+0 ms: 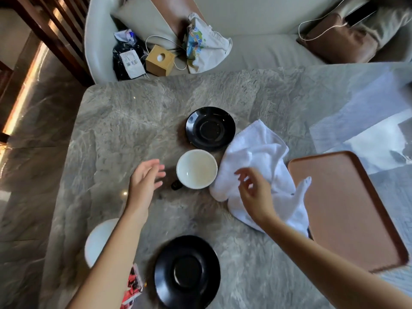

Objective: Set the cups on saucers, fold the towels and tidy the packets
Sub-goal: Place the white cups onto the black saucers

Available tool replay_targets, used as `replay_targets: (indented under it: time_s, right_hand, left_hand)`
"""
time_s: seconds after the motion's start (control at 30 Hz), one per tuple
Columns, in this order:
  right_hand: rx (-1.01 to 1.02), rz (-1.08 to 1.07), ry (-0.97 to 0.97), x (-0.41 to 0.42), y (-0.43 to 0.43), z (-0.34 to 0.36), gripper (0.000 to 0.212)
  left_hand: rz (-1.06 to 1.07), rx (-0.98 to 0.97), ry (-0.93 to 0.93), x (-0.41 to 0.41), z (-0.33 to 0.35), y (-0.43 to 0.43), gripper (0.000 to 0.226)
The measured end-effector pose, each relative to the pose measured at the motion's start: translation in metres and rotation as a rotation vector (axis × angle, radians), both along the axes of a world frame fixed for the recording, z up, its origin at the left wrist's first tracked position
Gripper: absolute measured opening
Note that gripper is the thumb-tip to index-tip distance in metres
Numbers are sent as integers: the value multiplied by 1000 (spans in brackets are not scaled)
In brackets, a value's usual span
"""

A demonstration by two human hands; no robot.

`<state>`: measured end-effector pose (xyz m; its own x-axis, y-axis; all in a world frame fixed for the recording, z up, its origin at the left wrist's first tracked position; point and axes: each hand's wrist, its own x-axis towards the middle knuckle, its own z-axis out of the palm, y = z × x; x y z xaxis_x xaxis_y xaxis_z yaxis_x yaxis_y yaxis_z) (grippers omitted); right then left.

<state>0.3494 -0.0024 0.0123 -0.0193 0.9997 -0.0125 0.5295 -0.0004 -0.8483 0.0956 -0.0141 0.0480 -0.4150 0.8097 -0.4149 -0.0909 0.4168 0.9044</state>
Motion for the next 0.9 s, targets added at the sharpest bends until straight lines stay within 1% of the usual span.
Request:
replay_targets:
  time_s: [0.07,0.13,0.2,0.23,0.3,0.33,0.4,0.47,0.6,0.7,0.9]
  right_hand:
    - [-148,94,0,5,-45,-6,19]
    - [-308,157,4,6,-80,-12,13]
    - [-393,228,-48,4,-106,-18,9]
    - [-423,260,-71,2,-115,-20,7]
    - [-459,271,-91,-3,-128,-23,13]
    - [-465,253,-107,-7,-132,-24,17]
    - [-482,221,-127,-15,-139,-25,24]
    - [-489,242,-162,-26,-145,-28,27]
    - [-495,251,-207,-33,-148,-27,34]
    - [-496,327,-265,-24,-143,-22,39]
    - [-509,430,-376,13,-137,-12,42]
  left_hand:
    - [-84,-14,41,-1,-5,-34,17]
    - [-270,-88,130,3,-15,-62,17]
    - [-466,-202,267,6,-28,-85,15]
    - [-547,-248,367,6,-34,-94,21]
    - [-665,-283,567,6,-42,-108,33]
    - [-710,-282,638,6,-43,-114,36]
    - [-799,-273,747,8,-45,-123,36]
    - [-858,-255,812,9,-46,-130,35]
    - [-852,-230,843,13,-45,-139,42]
    - [-864,-228,761,14,-44,-147,44]
    - [-976,-222,632,32,-52,-163,34]
